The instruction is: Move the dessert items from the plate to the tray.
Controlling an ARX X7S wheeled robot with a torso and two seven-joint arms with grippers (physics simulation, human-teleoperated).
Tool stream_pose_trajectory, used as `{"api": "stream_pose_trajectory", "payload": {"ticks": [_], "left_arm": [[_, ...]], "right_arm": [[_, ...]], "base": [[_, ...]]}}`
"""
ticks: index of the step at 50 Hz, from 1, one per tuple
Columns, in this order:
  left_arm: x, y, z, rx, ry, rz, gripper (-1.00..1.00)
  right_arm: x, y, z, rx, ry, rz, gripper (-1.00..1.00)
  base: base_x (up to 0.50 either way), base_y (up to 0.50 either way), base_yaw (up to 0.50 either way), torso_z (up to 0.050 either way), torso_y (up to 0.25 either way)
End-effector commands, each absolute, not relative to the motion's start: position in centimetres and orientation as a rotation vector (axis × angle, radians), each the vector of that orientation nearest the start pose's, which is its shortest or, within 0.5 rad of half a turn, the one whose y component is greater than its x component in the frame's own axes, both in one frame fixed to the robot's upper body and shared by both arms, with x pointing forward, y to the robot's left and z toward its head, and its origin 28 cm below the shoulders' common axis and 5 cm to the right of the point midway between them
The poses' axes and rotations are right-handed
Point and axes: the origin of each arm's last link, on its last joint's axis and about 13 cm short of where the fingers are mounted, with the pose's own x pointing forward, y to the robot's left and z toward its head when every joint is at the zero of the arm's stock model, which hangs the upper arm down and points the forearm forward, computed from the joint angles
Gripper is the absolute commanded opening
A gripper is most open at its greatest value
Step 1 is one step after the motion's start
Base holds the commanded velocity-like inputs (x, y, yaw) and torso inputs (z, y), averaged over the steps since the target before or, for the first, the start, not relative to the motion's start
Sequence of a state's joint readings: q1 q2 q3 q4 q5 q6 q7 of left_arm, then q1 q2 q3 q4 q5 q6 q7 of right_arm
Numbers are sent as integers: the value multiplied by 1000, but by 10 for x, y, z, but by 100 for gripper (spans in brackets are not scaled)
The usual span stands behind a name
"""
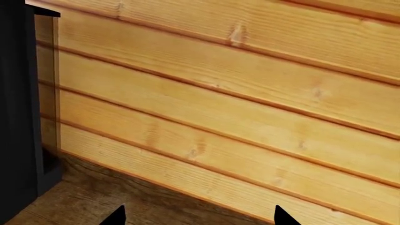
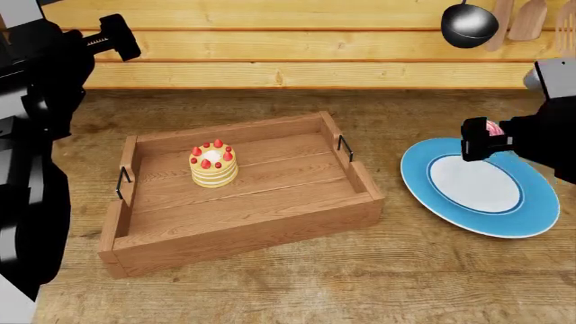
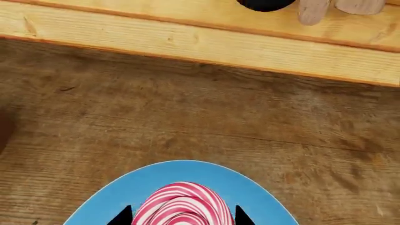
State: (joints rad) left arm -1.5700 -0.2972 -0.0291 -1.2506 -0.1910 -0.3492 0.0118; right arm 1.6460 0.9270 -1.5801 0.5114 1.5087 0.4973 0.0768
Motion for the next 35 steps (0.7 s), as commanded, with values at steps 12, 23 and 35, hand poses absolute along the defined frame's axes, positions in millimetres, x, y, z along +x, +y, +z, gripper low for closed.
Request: {"api": "stream_pose_trajectory", "payload": {"ticks": [12, 23, 35], "left_arm": [[420, 326, 289, -220, -10, 224, 100], [420, 326, 290, -224, -12, 227, 100], [420, 326, 290, -224, -13, 227, 100]], "right_arm": [[368, -170, 302, -299, 253, 356, -100], [379, -122, 285, -352, 264, 513, -100], [386, -91, 265, -380, 282, 610, -100]], "base": [[0, 0, 0, 0, 0], [0, 0, 0, 0, 0], [0, 0, 0, 0, 0]]}}
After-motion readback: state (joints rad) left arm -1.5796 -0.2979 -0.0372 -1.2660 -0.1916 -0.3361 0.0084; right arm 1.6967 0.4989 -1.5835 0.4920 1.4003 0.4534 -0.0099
